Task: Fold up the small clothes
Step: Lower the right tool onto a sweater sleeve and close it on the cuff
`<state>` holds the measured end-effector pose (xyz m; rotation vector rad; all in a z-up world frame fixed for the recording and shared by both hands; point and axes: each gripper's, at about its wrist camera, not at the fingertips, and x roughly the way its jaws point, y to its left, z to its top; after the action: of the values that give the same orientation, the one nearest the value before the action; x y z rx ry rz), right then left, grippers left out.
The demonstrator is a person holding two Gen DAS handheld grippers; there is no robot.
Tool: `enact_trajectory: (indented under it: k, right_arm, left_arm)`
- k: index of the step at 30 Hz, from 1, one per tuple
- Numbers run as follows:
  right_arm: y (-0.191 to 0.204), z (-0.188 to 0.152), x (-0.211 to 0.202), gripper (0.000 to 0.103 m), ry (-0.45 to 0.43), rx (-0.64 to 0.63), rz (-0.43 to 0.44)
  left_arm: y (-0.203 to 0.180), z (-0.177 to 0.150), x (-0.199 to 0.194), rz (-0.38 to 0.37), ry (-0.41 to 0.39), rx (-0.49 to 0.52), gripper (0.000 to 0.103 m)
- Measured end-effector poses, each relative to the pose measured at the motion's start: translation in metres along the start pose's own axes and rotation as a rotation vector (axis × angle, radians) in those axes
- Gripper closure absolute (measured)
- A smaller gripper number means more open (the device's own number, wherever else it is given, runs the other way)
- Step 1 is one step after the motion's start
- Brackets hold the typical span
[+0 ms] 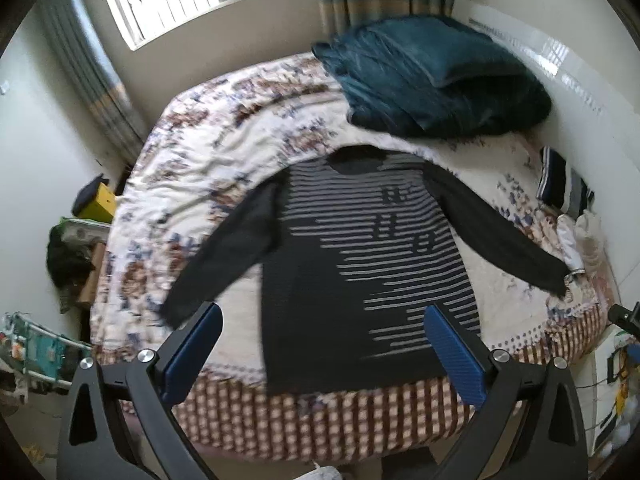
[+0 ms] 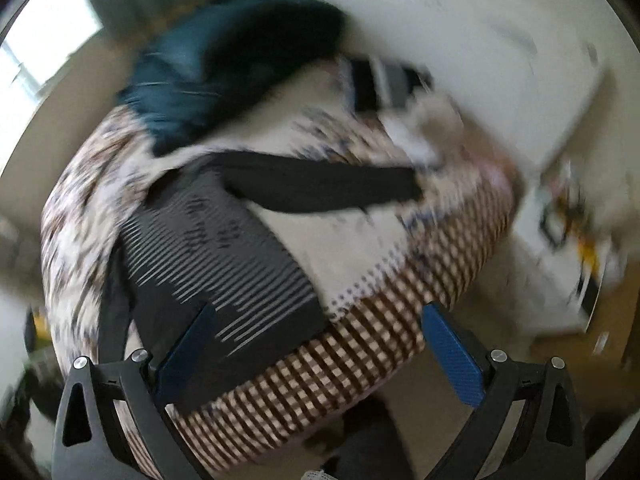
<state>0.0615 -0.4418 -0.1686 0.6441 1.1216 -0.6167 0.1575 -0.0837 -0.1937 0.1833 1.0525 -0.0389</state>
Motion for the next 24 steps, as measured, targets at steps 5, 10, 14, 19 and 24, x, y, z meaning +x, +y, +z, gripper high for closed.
enact_trajectory:
  k: [5,10,14,19,24]
  right_arm:
    - [-0.086,0.064,0.149,0.0,0.063,0.247,-0.062]
    - [-0.145,0.118,0.288,0.0,0.087,0.437,-0.085]
    - [-0.178,0.144,0.369,0.0,0.097,0.586,-0.083]
    - [-0.201,0.157,0.42,0.0,0.034,0.752,-0.035]
    - [-0.179,0.178,0.437,0.053,-0.07,0.681,-0.033]
  left_arm:
    - [-0.041,0.013,0.097,0.067,0.113,0.026,0.0]
    - [-0.077,0.014,0.207,0.086,0.221,0.005,0.0]
    - [-0.097,0.015,0.274,0.117,0.264,0.012,0.0]
    - [-0.103,0.024,0.34,0.143,0.31,-0.045,0.0]
    - [-0.095,0.043,0.382,0.176,0.3,-0.082,0.0]
